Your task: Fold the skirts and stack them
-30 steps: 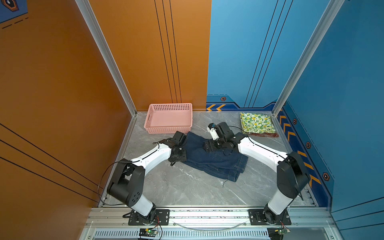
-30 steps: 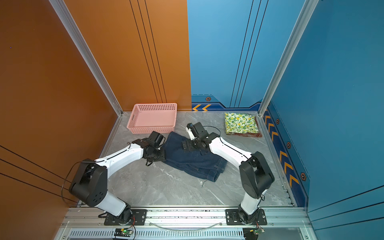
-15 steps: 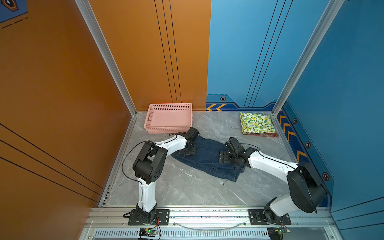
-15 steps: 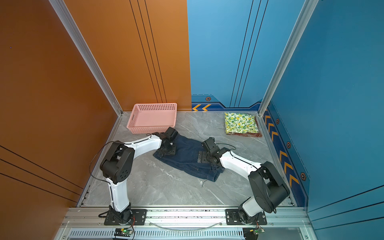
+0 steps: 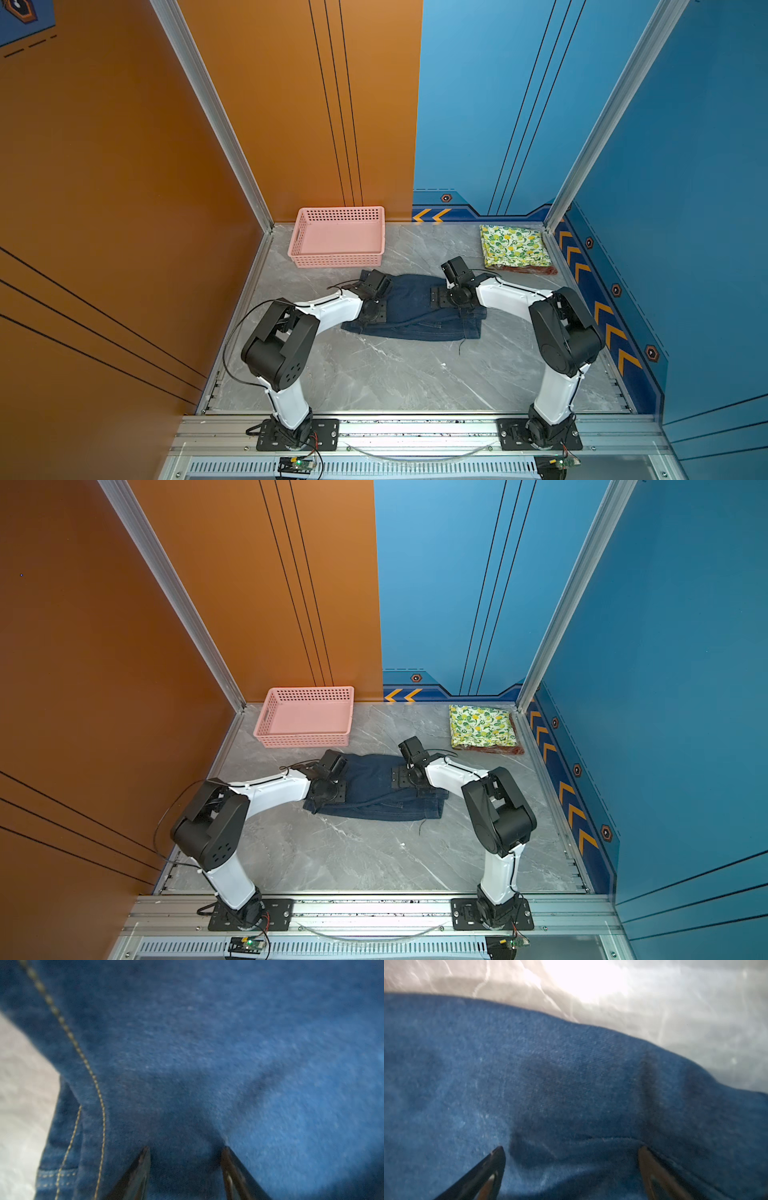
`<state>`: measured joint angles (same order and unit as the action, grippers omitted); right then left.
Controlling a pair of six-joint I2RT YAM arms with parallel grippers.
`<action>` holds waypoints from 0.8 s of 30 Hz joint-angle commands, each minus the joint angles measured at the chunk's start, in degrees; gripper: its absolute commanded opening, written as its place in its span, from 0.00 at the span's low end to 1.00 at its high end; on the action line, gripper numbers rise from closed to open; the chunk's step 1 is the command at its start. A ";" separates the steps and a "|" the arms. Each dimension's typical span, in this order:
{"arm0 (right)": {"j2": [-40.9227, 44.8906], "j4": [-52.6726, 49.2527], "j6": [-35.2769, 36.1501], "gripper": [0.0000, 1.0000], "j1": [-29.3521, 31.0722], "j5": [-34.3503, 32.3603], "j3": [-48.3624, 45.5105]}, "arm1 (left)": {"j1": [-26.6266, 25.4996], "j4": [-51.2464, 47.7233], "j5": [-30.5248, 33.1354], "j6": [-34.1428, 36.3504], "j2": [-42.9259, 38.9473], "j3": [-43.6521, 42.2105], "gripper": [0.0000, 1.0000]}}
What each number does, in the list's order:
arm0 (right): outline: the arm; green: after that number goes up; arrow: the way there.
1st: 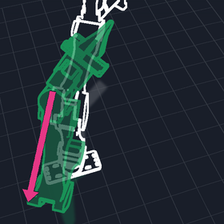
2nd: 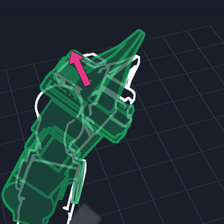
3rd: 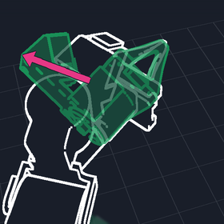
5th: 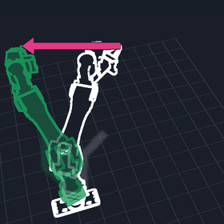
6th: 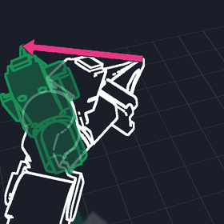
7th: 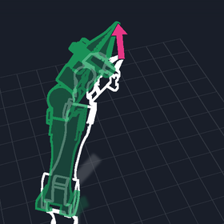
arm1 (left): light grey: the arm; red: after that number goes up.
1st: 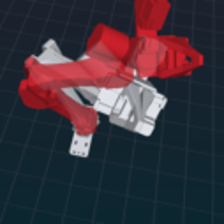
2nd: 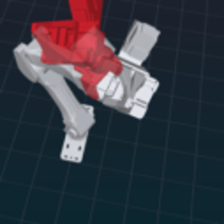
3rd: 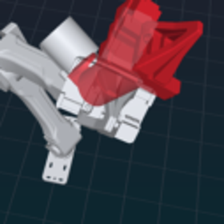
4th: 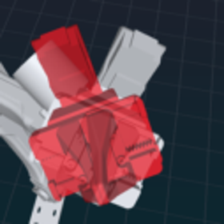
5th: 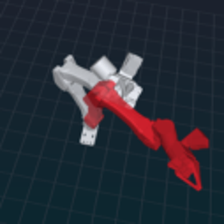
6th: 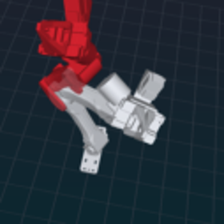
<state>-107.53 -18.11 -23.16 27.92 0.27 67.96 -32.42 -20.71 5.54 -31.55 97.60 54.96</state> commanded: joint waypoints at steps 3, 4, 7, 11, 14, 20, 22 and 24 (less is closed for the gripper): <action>2.15 3.71 6.19 1.00 -0.70 5.06 2.15 | -1.83 -0.16 -11.17 -9.61 -7.97 -10.10 0.59; 3.39 4.88 6.19 1.00 -0.68 6.13 1.39 | -1.72 1.26 -12.31 -10.42 -9.64 -10.98 0.60; 8.74 8.00 5.52 1.00 -0.68 8.69 -2.67 | -0.85 3.96 -15.21 -12.57 -15.26 -13.01 0.61; 18.62 9.58 2.57 1.00 -1.11 5.91 -9.84 | 1.30 2.60 -14.35 -14.15 -22.33 -15.46 0.62; 24.83 7.04 -0.60 1.00 -2.42 2.79 -13.75 | 3.58 -1.01 -12.92 -14.67 -27.16 -17.37 0.63; 30.05 1.40 -5.68 0.98 -8.74 2.11 -17.63 | 8.72 -0.93 -14.83 -14.93 -32.19 -22.93 0.63; 29.93 0.32 -7.15 0.96 -11.23 3.49 -18.23 | 9.97 -0.62 -15.90 -14.10 -31.08 -23.38 0.63; 30.02 0.02 -8.46 0.95 -13.27 4.61 -19.35 | 10.38 0.64 -16.85 -13.65 -29.89 -23.58 0.63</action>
<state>-77.78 -14.33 -27.97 16.60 4.32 50.39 -22.76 -19.62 -8.75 -45.95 66.50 32.05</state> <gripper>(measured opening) 0.955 0.626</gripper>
